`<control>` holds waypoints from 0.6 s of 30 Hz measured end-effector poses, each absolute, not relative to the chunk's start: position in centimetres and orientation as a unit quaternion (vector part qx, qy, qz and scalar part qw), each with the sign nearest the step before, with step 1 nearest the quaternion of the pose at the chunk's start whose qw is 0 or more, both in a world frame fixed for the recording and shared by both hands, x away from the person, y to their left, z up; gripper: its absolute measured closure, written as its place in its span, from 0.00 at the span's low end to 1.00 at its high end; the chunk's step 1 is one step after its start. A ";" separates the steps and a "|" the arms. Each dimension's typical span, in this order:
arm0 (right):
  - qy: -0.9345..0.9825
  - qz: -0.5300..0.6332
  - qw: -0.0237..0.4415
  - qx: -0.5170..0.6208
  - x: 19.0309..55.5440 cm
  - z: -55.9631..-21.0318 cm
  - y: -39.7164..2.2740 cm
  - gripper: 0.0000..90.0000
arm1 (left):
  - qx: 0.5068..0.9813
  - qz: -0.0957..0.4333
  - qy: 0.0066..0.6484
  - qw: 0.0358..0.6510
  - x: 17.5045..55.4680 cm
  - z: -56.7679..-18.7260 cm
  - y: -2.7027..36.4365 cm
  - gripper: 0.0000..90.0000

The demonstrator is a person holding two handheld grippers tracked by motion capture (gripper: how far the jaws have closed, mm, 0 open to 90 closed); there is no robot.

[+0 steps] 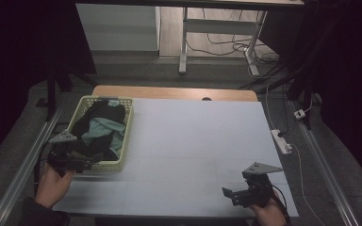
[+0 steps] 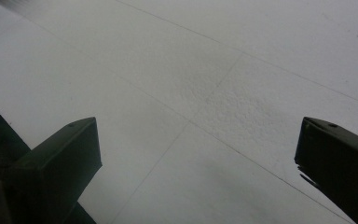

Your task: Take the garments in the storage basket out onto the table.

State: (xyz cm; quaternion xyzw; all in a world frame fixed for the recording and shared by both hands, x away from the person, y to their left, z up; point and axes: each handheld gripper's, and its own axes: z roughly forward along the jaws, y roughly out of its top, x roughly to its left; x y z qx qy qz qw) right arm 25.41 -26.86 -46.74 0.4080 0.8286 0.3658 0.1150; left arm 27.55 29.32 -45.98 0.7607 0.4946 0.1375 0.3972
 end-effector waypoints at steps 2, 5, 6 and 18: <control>0.829 0.365 0.115 0.408 25.4 -46.7 -26.8 0.00 | 0.761 0.137 0.496 0.394 28.1 -45.9 29.4 0.00; 0.829 0.365 0.114 0.408 25.4 -46.8 -26.8 0.00 | 0.759 0.144 0.499 0.392 28.9 -45.7 29.4 0.00; 0.830 0.365 0.113 0.407 25.4 -46.8 -26.8 0.00 | 0.759 0.145 0.498 0.392 29.2 -45.7 29.4 0.00; 0.833 0.359 0.113 0.406 25.5 -46.8 -26.7 0.00 | 0.756 0.148 0.510 0.383 32.9 -45.8 30.1 0.00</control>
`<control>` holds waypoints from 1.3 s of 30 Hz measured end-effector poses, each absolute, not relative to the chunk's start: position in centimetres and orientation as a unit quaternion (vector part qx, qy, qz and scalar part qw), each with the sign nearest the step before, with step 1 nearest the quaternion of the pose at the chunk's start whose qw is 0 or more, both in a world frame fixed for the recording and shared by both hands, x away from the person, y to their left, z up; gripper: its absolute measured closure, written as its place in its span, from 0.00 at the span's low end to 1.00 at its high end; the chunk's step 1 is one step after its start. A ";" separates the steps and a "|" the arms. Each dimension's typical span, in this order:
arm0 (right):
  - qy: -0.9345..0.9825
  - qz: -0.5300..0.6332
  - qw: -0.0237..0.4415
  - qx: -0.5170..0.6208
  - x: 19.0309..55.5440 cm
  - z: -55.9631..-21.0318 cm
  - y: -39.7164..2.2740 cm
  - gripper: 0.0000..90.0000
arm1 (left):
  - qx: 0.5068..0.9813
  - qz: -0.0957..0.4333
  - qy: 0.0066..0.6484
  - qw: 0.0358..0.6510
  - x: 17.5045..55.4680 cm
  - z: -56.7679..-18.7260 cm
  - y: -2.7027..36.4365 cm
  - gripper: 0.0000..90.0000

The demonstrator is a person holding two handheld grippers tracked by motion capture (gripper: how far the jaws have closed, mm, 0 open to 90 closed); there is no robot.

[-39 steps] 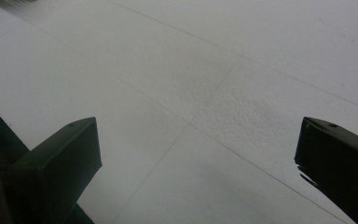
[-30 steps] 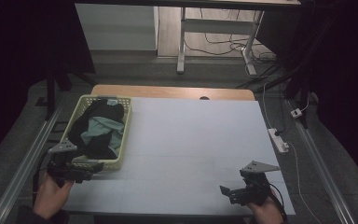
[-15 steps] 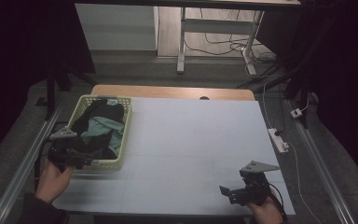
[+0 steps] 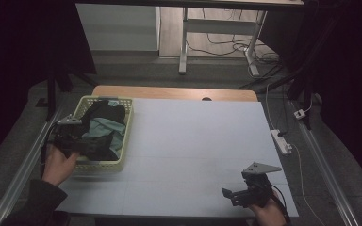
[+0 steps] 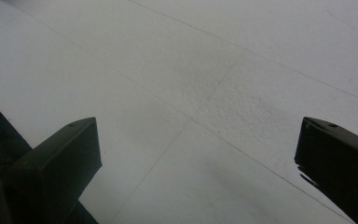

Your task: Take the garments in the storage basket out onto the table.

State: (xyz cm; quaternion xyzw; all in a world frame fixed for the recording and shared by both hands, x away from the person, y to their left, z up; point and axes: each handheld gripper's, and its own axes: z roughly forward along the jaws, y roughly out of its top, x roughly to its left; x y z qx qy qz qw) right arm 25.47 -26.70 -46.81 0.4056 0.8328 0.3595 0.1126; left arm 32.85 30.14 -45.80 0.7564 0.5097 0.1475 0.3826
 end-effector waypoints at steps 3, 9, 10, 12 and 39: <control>0.834 0.358 0.112 0.405 25.5 -46.8 -26.7 0.00 | 0.757 0.145 0.513 0.378 33.8 -45.9 30.3 0.00; 0.835 0.356 0.110 0.405 25.5 -46.9 -26.6 0.00 | 0.759 0.140 0.514 0.376 36.1 -46.2 30.4 0.00; 0.835 0.356 0.110 0.405 25.5 -46.9 -26.6 0.00 | 0.758 0.140 0.516 0.373 36.5 -46.2 30.5 0.00; 0.835 0.356 0.111 0.404 25.5 -46.9 -26.6 0.00 | 0.758 0.138 0.520 0.369 37.3 -46.3 30.5 0.00; 0.839 0.348 0.107 0.404 25.6 -47.0 -26.5 0.00 | 0.794 0.087 0.553 0.238 44.9 -51.1 28.7 0.00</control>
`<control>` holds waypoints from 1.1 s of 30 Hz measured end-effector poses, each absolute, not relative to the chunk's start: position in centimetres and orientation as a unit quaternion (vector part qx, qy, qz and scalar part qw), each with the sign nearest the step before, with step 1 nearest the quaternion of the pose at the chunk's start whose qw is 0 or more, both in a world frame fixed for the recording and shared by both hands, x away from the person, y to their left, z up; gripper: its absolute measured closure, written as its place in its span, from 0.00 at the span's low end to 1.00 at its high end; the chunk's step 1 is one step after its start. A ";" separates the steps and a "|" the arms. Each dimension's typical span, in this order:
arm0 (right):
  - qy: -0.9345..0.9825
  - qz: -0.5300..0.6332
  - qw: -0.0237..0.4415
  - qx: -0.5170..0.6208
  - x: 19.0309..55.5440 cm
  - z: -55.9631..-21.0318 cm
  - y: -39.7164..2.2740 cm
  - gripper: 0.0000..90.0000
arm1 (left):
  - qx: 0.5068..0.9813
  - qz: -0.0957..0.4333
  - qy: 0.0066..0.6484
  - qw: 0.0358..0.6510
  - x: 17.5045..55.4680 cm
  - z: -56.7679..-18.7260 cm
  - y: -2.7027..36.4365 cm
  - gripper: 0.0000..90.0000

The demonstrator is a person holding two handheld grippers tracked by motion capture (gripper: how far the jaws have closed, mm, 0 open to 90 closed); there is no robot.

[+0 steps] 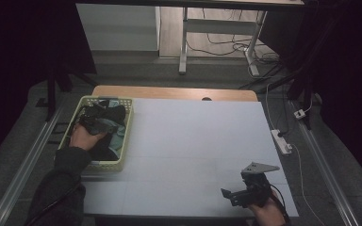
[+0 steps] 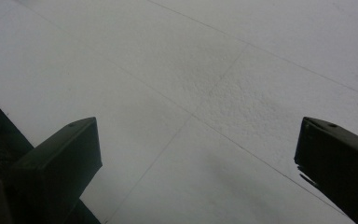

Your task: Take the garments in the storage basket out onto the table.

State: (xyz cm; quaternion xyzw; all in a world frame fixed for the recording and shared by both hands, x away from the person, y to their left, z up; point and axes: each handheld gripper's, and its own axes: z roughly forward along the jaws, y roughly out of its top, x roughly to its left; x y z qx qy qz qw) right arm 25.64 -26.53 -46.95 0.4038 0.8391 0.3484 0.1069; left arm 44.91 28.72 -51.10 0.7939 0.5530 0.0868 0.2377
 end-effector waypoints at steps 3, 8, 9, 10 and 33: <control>0.840 0.347 0.107 0.403 25.6 -46.9 -26.5 0.00 | 0.789 0.085 0.564 0.228 45.2 -51.2 28.5 0.00; 0.840 0.347 0.109 0.403 25.6 -46.9 -26.5 0.00 | 0.789 0.084 0.567 0.221 44.9 -50.8 28.5 0.17; 0.840 0.346 0.108 0.403 25.6 -46.9 -26.5 0.00 | 0.788 0.085 0.570 0.219 44.7 -50.7 28.5 0.22; 0.840 0.347 0.107 0.402 25.6 -46.9 -26.5 0.00 | 0.786 0.084 0.572 0.218 44.7 -50.6 28.5 0.26; 0.842 0.351 0.109 0.395 25.5 -46.9 -26.5 0.00 | 0.758 0.114 0.555 0.323 41.6 -44.3 29.9 0.78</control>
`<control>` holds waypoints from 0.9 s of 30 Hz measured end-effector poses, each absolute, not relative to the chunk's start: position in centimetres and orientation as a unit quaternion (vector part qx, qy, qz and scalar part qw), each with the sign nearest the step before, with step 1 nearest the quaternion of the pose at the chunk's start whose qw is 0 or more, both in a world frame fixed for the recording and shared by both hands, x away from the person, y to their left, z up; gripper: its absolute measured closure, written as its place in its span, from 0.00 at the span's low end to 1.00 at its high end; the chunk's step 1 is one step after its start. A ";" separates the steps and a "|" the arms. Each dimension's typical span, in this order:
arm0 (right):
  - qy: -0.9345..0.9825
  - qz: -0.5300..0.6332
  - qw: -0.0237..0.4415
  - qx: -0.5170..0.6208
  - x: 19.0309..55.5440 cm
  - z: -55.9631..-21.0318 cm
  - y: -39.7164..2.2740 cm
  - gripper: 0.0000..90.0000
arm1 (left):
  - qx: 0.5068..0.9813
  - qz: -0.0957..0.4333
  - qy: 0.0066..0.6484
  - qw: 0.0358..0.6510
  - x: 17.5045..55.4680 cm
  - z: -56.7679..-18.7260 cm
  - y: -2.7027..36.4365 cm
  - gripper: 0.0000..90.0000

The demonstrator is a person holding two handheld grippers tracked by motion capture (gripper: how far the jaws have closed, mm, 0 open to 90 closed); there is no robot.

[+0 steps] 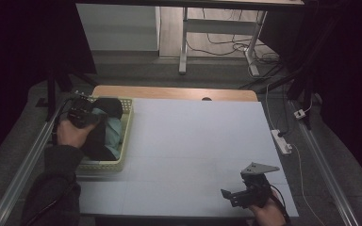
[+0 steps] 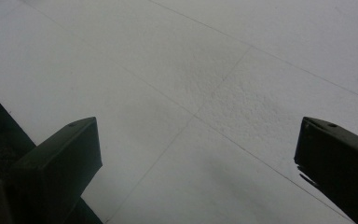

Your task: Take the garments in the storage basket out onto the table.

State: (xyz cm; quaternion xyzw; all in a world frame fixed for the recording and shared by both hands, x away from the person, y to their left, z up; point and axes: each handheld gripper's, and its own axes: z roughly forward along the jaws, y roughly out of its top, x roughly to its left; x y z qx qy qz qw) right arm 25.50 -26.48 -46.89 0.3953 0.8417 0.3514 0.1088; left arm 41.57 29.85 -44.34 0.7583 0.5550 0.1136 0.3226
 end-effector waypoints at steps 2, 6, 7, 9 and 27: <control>0.842 0.352 0.108 0.395 25.5 -46.9 -26.5 0.00 | 0.760 0.120 0.548 0.328 41.3 -43.6 29.7 0.78; 0.841 0.351 0.107 0.397 25.5 -46.9 -26.5 0.00 | 0.766 0.124 0.534 0.336 40.7 -42.1 29.6 0.78; 0.841 0.351 0.107 0.398 25.5 -46.9 -26.5 0.00 | 0.767 0.125 0.531 0.339 40.6 -41.7 29.5 0.78; 0.841 0.349 0.107 0.398 25.6 -46.9 -26.5 0.00 | 0.767 0.126 0.524 0.348 40.3 -40.9 29.5 0.78; 0.841 0.346 0.106 0.403 25.7 -47.0 -26.5 0.00 | 0.771 0.115 0.480 0.402 39.2 -35.6 28.9 0.78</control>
